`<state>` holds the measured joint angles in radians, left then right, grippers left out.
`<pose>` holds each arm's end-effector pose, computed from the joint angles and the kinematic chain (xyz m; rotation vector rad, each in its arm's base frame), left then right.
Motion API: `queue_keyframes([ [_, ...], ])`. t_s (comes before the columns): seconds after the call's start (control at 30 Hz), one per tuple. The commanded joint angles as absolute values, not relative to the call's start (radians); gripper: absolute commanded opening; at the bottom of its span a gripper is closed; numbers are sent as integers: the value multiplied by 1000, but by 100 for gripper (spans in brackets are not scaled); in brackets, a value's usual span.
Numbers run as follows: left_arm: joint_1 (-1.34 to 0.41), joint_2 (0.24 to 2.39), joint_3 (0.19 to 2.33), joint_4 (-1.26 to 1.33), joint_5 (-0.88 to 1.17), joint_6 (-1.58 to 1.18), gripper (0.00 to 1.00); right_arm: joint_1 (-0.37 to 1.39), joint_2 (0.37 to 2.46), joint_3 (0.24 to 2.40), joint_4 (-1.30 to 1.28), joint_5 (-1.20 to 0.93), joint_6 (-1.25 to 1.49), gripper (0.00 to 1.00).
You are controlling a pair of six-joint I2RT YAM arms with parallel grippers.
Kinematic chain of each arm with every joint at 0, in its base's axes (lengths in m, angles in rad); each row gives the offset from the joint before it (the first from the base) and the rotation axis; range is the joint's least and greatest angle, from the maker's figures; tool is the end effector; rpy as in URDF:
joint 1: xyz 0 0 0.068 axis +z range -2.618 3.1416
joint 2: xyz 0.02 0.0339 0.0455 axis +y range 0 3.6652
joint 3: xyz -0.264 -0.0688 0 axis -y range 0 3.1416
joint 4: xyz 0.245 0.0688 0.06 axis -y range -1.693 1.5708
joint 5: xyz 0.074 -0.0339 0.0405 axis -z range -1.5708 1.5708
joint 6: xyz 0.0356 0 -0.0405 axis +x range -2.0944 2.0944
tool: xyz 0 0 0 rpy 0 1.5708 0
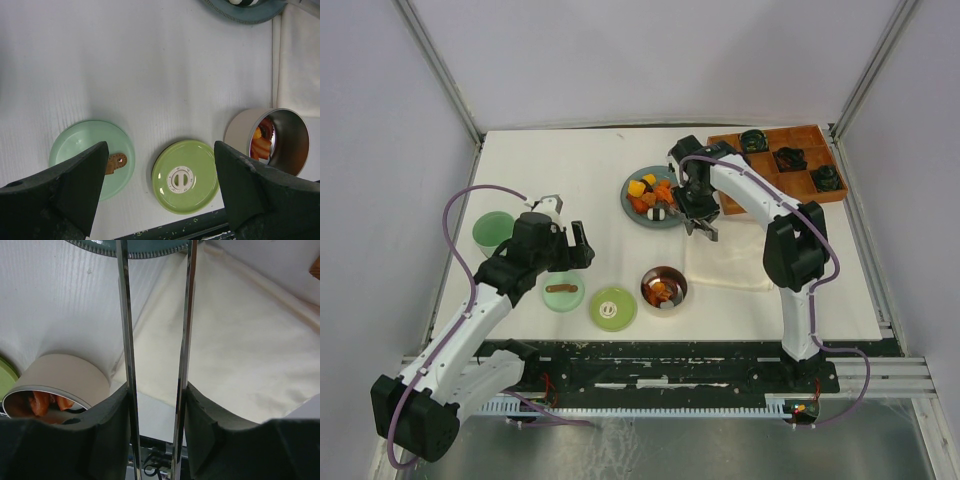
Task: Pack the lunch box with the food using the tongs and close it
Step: Pick up the fake food from the plate, then place the fake food in the packing box.
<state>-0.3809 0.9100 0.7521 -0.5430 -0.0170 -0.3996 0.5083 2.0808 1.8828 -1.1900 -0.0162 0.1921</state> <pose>0.1795 -0.0712 0.2720 -0.0306 2.3019 -0.3888 0.3673 0.2053 0.2468 -0.4703 2.9358 0.1161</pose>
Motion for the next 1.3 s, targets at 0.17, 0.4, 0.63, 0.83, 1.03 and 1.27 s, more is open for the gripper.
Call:
queue_keyframes([
  [0.17, -377, 915, 759, -499, -12, -411, 92, 508, 2082, 1913, -1180, 2, 210, 43],
  [0.4, -377, 915, 759, -499, -14, -411, 92, 509, 1917, 1787, -1136, -3, 250, 37],
  [0.63, -377, 914, 759, -500, -11, -411, 92, 507, 1779, 1699, -1113, -47, 284, 36],
  [0.83, -377, 908, 759, -499, -14, -411, 92, 518, 1645, 1591, -1100, -149, 342, 37],
  [1.03, -377, 909, 759, -499, -6, -411, 92, 566, 1480, 1482, -1151, -177, 376, 37],
  [1.27, -377, 902, 759, -499, -3, -410, 92, 762, 1397, 1412, -1271, -137, 408, 38],
])
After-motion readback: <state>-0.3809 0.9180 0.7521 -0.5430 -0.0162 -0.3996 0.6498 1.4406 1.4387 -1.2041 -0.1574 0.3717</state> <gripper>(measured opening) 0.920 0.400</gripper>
